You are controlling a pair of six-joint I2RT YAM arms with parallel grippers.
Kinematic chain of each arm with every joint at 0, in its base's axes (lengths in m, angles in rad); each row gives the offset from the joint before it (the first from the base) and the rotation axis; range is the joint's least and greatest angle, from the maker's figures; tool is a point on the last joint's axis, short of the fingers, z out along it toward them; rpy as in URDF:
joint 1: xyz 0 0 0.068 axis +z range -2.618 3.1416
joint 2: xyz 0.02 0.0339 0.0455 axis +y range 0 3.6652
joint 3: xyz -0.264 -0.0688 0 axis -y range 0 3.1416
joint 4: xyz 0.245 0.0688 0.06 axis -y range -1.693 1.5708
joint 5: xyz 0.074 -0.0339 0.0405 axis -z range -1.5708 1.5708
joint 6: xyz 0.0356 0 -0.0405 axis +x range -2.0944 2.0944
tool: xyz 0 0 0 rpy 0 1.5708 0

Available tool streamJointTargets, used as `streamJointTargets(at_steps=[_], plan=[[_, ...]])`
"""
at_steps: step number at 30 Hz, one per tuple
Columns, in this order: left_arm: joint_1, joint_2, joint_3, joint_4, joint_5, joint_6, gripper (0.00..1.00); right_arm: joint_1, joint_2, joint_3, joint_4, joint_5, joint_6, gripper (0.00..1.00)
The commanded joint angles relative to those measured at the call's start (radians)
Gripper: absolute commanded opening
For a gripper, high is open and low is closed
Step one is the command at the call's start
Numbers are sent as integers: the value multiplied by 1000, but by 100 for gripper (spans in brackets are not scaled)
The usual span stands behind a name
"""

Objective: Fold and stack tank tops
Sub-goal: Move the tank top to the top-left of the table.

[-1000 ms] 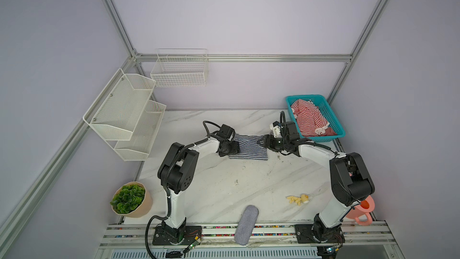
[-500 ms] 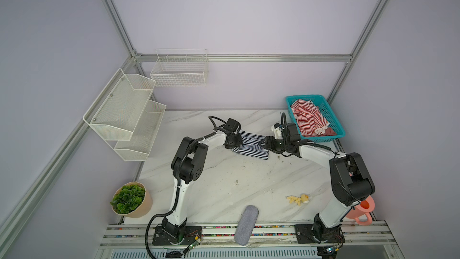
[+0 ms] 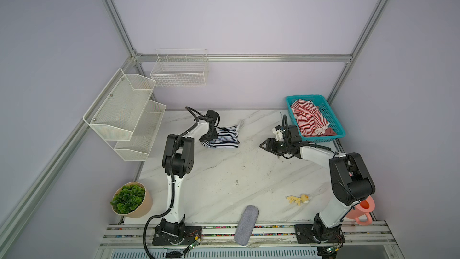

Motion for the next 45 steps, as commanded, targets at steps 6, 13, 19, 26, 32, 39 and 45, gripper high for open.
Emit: streamJointTargets(at_steps=[6,13,19,26,32,39,45], plan=[[90,137,263,-88,-242,245,0,-5,50,9,20,-21,-23,62],[181,227,393,-90,-286,332,0,-4,73,18,15,-4,-20,62],[246,280,465,-32,-289,425,0,-5,107,52,-7,6,-23,62],[268,339,510,67,-330,580,0,-5,141,79,-11,14,-8,62],[295,368,535,141,-386,659,2,-3,152,86,-7,18,7,62],[339,360,549,191,-374,684,10,-3,158,92,-15,22,10,62],[355,359,550,250,-366,729,29,-2,162,101,-16,22,16,62]])
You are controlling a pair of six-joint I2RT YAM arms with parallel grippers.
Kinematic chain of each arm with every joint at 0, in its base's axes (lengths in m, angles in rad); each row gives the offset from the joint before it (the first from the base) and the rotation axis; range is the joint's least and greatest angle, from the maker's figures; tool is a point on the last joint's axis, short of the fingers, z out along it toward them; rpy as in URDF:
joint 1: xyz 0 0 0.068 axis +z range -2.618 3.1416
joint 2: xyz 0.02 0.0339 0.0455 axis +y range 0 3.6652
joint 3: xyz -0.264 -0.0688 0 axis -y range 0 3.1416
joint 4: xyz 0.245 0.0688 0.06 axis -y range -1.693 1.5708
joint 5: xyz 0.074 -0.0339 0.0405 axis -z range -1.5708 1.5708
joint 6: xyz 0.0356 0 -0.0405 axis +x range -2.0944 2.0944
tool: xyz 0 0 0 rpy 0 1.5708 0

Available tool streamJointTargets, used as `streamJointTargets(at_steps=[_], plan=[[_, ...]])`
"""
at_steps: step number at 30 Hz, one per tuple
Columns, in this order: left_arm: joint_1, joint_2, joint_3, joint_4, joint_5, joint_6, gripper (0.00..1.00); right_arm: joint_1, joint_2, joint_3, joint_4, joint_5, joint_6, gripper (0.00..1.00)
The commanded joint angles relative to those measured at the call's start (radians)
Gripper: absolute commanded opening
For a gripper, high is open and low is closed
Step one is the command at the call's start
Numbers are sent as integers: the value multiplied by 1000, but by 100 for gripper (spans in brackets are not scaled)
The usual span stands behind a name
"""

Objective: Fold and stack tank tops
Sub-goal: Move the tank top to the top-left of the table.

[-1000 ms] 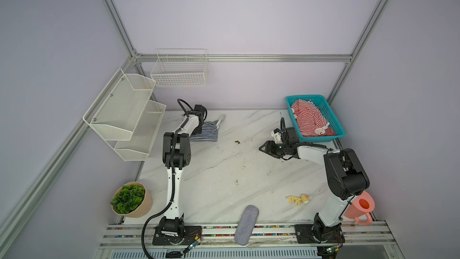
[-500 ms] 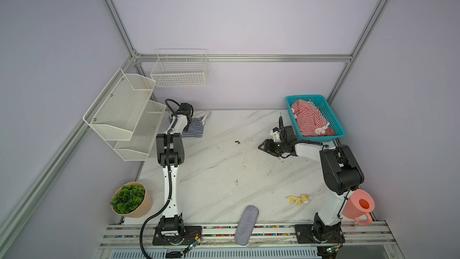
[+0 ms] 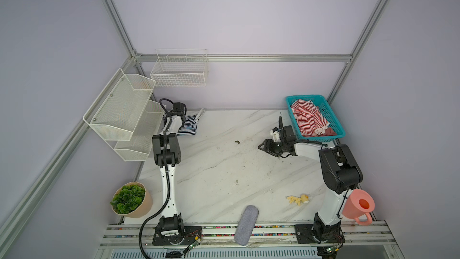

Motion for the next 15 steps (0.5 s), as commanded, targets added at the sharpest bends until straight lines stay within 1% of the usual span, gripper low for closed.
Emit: streamJointTargets(at_steps=[1,3,5,7,8,9,12,15], plan=[[9,3,84,75,-9,60,40,-2,11,24,-13,13,6,62],[10,6,89,97,-19,73,48,-2,9,27,-18,16,6,62],[11,9,95,119,-31,86,63,-2,7,28,-22,16,6,62],[14,7,103,136,-47,89,74,0,4,28,-23,18,6,62],[14,6,110,140,-55,89,77,1,2,28,-23,18,6,62],[14,0,115,141,-62,83,80,2,1,30,-23,19,7,62],[11,-50,103,137,-66,37,80,3,-11,33,-21,16,7,62],[-2,-141,41,139,-31,-23,80,3,-40,59,-36,23,-14,62]])
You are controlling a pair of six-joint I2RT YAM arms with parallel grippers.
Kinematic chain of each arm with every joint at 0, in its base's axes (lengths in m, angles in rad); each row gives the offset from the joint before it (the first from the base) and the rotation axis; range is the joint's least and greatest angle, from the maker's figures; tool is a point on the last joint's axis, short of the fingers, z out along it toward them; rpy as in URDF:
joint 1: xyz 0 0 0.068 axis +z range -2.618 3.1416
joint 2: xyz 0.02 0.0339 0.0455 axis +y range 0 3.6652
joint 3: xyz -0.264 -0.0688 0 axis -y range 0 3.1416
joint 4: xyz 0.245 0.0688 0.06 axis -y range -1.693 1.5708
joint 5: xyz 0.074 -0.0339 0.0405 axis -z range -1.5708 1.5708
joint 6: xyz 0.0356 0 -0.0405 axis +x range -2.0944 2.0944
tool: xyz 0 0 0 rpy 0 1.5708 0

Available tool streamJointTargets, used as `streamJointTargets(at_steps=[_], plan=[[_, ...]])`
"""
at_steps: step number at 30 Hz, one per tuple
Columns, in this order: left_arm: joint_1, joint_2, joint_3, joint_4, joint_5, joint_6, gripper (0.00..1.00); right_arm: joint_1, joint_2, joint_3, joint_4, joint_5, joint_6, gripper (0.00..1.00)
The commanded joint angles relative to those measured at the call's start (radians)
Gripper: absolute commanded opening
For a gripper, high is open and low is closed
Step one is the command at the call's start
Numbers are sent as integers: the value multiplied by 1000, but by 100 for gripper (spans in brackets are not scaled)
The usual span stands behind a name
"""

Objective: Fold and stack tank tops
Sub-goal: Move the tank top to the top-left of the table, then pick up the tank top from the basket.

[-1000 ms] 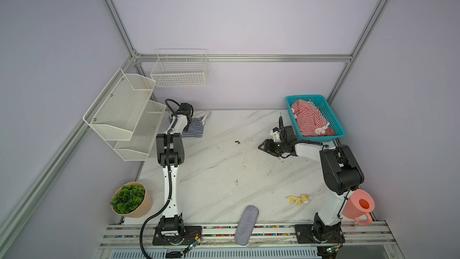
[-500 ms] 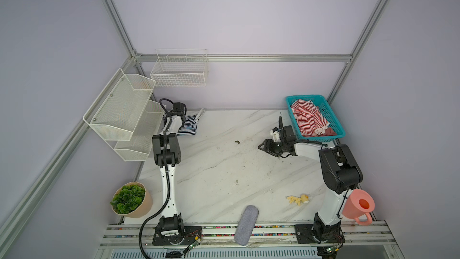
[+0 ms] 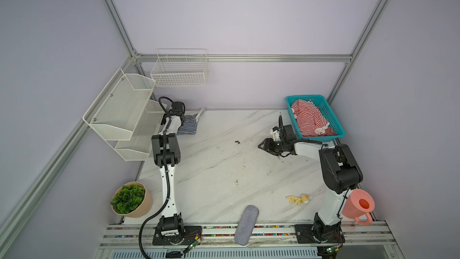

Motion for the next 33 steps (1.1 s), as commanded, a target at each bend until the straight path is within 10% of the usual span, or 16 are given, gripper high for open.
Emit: streamJointTargets(at_steps=[1,17,33], plan=[[-14,-179,0,66,35,-84,80,2,-48,61,-43,21,-27,62],[-212,-390,-203,-48,82,-364,80,-195,-221,290,-229,93,-142,63],[-397,-521,-427,-37,759,-679,75,-461,102,559,-362,371,-226,71]])
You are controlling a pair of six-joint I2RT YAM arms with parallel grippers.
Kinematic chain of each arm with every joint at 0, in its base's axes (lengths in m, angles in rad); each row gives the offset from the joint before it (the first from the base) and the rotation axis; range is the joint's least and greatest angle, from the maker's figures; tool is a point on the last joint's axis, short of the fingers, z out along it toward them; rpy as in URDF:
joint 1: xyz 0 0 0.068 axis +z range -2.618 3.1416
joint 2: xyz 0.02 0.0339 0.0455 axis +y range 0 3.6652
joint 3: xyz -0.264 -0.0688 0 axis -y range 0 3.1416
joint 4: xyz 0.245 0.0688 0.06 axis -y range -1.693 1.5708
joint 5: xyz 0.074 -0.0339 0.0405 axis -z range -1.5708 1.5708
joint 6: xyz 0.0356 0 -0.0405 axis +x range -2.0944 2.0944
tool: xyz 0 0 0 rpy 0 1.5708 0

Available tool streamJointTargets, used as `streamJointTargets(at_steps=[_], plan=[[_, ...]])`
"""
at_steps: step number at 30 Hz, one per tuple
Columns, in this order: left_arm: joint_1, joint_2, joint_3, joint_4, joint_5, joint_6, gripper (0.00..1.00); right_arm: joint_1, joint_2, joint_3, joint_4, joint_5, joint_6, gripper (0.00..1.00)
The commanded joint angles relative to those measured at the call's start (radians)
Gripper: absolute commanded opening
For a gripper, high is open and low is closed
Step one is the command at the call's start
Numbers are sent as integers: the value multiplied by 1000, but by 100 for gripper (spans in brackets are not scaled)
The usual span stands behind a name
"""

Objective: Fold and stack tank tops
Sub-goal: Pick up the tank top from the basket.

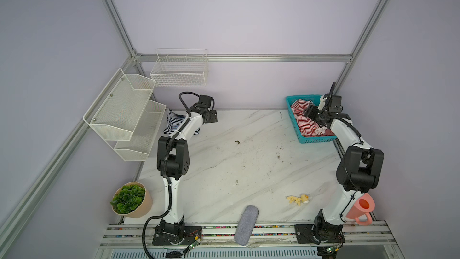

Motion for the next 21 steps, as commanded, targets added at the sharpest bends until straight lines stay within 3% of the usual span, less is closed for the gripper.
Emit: streamJointTargets(at_steps=[1,11,13,16,21], plan=[[-56,-65,-58,30,163,-73,75,-21,100,48,-66,46,-34,71],[-188,-132,-194,79,248,-114,75,-22,352,218,-74,0,-41,70],[-201,-135,-201,80,247,-109,75,-22,373,239,-79,-3,-39,58],[-209,-139,-194,77,247,-101,75,-22,373,245,-90,8,-36,27],[-212,-152,-182,73,246,-91,75,-22,292,200,-79,44,-45,13]])
